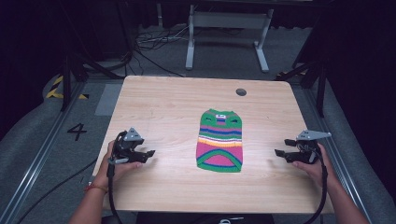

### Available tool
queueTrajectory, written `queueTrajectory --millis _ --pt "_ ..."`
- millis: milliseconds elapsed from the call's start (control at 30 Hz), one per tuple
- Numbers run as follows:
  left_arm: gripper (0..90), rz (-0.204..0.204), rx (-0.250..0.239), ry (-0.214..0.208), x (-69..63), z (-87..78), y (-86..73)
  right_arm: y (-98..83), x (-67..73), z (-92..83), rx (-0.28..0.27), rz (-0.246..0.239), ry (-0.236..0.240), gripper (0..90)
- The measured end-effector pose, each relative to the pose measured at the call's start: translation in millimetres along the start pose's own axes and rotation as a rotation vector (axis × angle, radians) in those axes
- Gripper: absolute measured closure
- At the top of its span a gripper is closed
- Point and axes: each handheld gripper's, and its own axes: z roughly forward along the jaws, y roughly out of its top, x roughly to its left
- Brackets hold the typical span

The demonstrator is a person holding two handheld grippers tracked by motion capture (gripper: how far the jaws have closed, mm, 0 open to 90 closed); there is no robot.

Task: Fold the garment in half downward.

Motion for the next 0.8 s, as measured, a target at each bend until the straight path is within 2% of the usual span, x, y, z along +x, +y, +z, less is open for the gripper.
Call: queueTrajectory --millis 67,133,167,233,367,433,567,667,800 --pt "33.5 0.005 -0.002 0.000 0.3 1.1 4.4 2.6 0.4 0.0 0.003 -0.008 -0.001 32.4" --pt "34.2 0.017 -0.005 -0.010 0.8 4.8 14.8 9.6 0.5 0.7 0.006 -0.036 -0.019 34.0" --pt "34.4 0.029 -0.013 -0.011 0.2 7.1 22.9 16.6 -0.2 2.8 0.002 -0.035 -0.010 33.8" --pt "34.3 0.038 -0.025 -0.009 0.6 9.1 28.6 19.3 -0.4 3.4 -0.001 -0.036 -0.011 33.9" --pt "34.0 0.042 -0.027 -0.027 -0.7 19.1 45.1 37.9 -0.6 13.3 -0.029 -0.036 -0.005 36.0" --pt "34.1 0.055 -0.022 -0.030 -3.1 24.6 52.5 40.8 -0.5 15.3 -0.028 -0.038 -0.002 36.0" --pt "34.8 0.097 -0.017 -0.039 -7.9 37.8 71.2 58.4 3.5 25.8 -0.033 -0.055 0.004 37.2" --pt "35.1 0.105 -0.016 -0.054 -9.7 48.3 84.9 71.6 7.3 36.0 -0.039 -0.078 0.002 37.9" --pt "35.6 0.133 -0.018 -0.070 -14.3 62.8 105.1 85.4 11.1 53.3 -0.037 -0.073 0.030 39.6"
